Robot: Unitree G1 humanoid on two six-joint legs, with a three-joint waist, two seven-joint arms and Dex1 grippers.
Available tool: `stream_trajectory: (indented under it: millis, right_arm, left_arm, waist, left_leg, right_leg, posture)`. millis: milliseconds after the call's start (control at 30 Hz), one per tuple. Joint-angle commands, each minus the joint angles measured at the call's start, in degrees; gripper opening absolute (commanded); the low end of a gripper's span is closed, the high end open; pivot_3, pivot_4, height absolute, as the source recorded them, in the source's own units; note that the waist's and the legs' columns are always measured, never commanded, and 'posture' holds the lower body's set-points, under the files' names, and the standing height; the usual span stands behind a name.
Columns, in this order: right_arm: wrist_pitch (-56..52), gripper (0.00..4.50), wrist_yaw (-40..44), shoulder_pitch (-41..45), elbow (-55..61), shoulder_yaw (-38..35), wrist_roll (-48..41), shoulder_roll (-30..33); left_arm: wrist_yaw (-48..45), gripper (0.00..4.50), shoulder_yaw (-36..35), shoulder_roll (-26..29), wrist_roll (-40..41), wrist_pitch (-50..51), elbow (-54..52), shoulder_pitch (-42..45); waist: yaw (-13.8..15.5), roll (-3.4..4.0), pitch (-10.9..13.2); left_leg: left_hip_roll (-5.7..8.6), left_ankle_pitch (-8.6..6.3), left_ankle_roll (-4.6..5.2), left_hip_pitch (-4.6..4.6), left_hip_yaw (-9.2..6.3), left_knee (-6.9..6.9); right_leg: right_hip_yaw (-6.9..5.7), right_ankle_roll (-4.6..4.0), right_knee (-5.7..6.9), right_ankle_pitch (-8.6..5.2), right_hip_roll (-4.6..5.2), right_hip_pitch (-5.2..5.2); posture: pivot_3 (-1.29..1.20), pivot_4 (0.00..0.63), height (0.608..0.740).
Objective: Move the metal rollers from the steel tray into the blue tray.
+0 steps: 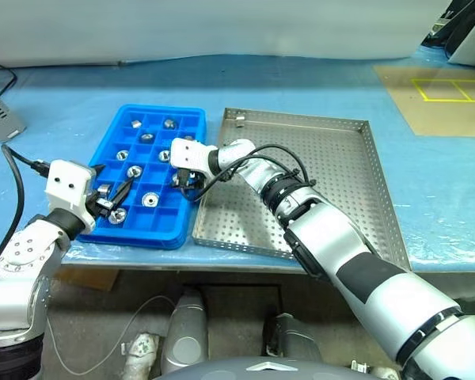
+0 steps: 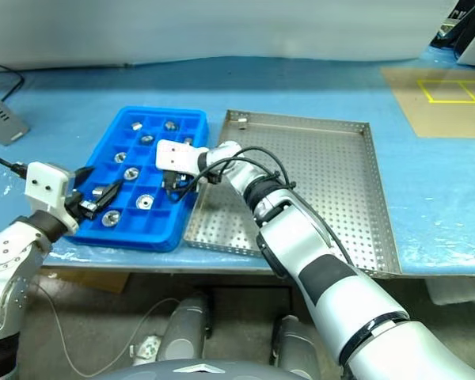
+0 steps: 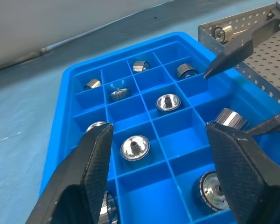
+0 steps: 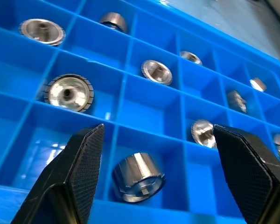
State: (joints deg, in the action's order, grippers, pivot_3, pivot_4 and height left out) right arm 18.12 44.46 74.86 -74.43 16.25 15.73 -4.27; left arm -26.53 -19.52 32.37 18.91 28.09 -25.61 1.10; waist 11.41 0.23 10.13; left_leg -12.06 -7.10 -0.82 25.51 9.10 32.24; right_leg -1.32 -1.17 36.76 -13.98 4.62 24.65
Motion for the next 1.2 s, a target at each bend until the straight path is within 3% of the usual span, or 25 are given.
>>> stream_trajectory:
  millis: [33,233,333,400,500,667,800,933,1200]
  right_arm:
    - [-2.16,3.92,-2.89,4.28,2.97,-4.28,-3.21,2.02]
    - [-4.66,3.92,-3.31,5.71,5.02,-6.54,-4.21,5.83]
    - [-3.74,3.92,13.30,-2.90,17.40,-3.64,-6.48,10.27]
    - [-4.81,3.92,17.50,-8.53,24.71,-1.76,-6.27,13.18]
    - [-7.78,3.33,21.00,-15.45,34.08,-0.25,-6.50,16.87]
    - [-14.20,1.52,25.05,-20.31,40.78,0.50,-8.20,19.52]
    - [-18.02,0.20,30.58,-24.96,46.70,2.89,-9.81,21.36]
    - [-23.31,0.06,36.07,-28.66,53.10,5.59,-12.09,23.02]
    - [-20.53,0.06,30.86,-27.25,44.66,7.37,-9.74,19.50]
  left_arm:
    - [-0.93,3.36,2.47,0.25,-0.71,-2.52,1.87,3.44]
    - [-2.17,3.36,6.78,-0.42,-1.40,-4.90,6.93,8.88]
    - [-3.58,3.36,8.95,-0.49,-1.96,-6.23,10.23,11.53]
    - [-4.37,3.36,9.94,-0.52,-2.17,-6.95,11.99,12.81]
    - [-5.08,3.36,10.91,-0.83,-2.18,-7.84,13.92,14.17]
    - [-7.40,3.36,12.94,-1.40,-1.56,-8.17,14.59,15.10]
    - [-8.13,3.36,13.41,-1.56,-1.81,-8.41,14.89,15.36]
    - [-8.16,3.36,13.50,-1.61,-2.09,-8.37,15.07,15.51]
    - [-7.53,3.36,13.69,-1.85,-2.17,-7.65,13.34,14.31]
  waist:
    - [-0.24,0.00,0.00]
    - [-1.76,-0.02,-0.01]
    - [-2.78,-0.06,-0.04]
    - [-2.96,-0.08,-0.05]
    - [-3.38,-0.09,-0.06]
    - [-5.41,-0.09,-0.05]
    - [-5.86,-0.09,-0.05]
    - [-5.81,-0.09,-0.05]
    - [-5.95,-0.09,-0.05]
  left_leg:
    - [-0.01,0.02,-0.04,0.00,0.00,0.00]
    - [-0.16,0.13,-0.19,0.00,0.03,0.10]
    - [-0.21,0.15,-0.22,0.07,0.21,0.10]
    - [-0.23,0.16,-0.21,0.08,0.30,0.18]
    - [-0.22,0.18,-0.25,0.14,0.32,0.29]
    - [-0.29,0.16,-0.20,0.10,0.35,0.44]
    - [-0.34,0.11,-0.13,-0.50,0.38,0.39]
    - [-0.34,0.11,-0.12,-0.45,0.40,0.42]
    - [-0.40,0.11,-0.11,-0.47,0.43,0.45]
  right_leg:
    - [0.01,0.00,0.05,0.00,-0.02,0.04]
    - [0.03,-0.08,0.10,0.05,-0.20,0.04]
    - [-0.03,-0.10,0.04,0.04,-0.27,0.02]
    - [-0.09,0.12,0.05,0.18,-0.30,-0.03]
    - [-0.10,0.15,0.06,0.21,-0.30,-0.03]
    - [-0.06,-0.12,0.11,0.07,-0.33,-0.04]
    - [-0.03,-0.19,0.08,0.05,-0.32,-0.59]
    - [-0.03,-0.20,0.07,0.06,-0.31,-0.60]
    - [-0.03,-0.27,0.10,0.10,-0.32,-0.59]
  posture:
    - [0.24,0.150,0.740]
    - [0.21,0.150,0.740]
    - [0.16,0.150,0.740]
    - [0.12,0.150,0.740]
    - [0.12,0.150,0.740]
    - [0.07,0.150,0.740]
    - [0.06,0.150,0.740]
    - [0.06,0.150,0.740]
    - [0.09,0.150,0.740]
